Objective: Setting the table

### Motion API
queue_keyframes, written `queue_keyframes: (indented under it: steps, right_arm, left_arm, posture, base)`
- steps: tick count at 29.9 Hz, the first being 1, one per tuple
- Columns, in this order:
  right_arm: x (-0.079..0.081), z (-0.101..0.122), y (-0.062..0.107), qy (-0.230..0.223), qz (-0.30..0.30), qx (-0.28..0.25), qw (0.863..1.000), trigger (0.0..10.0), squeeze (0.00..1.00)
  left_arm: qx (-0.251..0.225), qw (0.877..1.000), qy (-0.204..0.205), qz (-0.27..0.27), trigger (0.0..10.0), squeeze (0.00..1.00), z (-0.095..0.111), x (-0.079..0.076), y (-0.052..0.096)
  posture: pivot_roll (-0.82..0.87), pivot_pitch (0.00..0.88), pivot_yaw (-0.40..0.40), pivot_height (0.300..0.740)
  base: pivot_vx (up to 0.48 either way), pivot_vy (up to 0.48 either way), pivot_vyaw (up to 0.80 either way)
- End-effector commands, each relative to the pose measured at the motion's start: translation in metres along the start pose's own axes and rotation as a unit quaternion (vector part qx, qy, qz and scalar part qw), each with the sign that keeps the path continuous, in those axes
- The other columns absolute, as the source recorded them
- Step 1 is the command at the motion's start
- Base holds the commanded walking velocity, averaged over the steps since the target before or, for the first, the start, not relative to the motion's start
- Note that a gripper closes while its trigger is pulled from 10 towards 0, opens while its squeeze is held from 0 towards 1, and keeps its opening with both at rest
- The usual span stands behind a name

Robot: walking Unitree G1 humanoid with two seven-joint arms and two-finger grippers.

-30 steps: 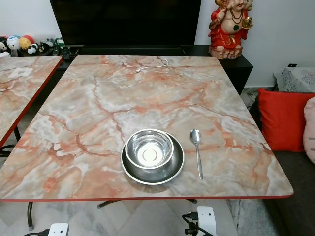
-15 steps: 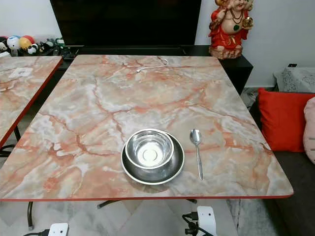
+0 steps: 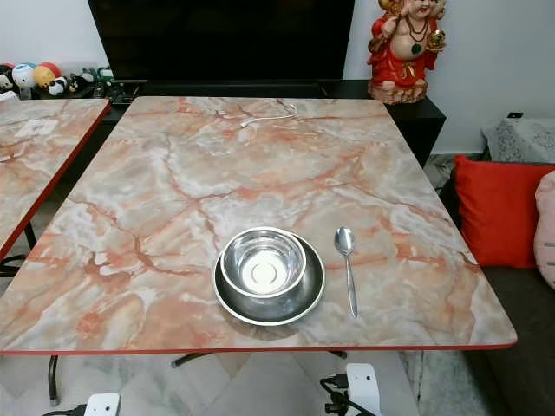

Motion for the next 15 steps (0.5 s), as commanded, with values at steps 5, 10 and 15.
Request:
queue_keyframes:
  steps: [5,10,15]
  right_arm:
    - [0.0015,0.0058,-0.001,-0.003,0.003,-0.009,1.0,10.0,0.0]
    - [0.0018,0.0057,-0.0011,-0.005,0.004,-0.008,1.0,10.0,0.0]
    - [0.0023,0.0059,-0.0013,-0.004,0.005,-0.007,1.0,10.0,0.0]
  left_arm:
    - [0.024,1.0,0.008,0.007,10.0,0.0,-0.0149,0.0054,0.0034]
    - [0.024,1.0,0.008,0.008,10.0,0.0,-0.015,0.0062,0.0034]
    - [0.024,1.0,0.009,0.009,10.0,0.0,-0.0151,0.0073,0.0035]
  posture:
    - [-0.02,0.0,0.007,0.74]
    - [-0.02,0.0,0.007,0.74]
    - [-0.01,0.0,0.008,0.74]
  base:
    - [0.0,0.392,0.28]
    - [0.0,0.406,0.0]
    - [-0.194,0.392,0.0]
Point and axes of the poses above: a point about 5 cm out from each wrist's last joint towards the gripper, its own y axis pointing back from the gripper into the wrist, its own z axis along the axis of the wrist's last joint, x = y × z, the point moved 6 cm from there along -y, pointing out of the wrist towards the gripper, and after that the axes turned 6 degrees about y, right-handed, at the moved point
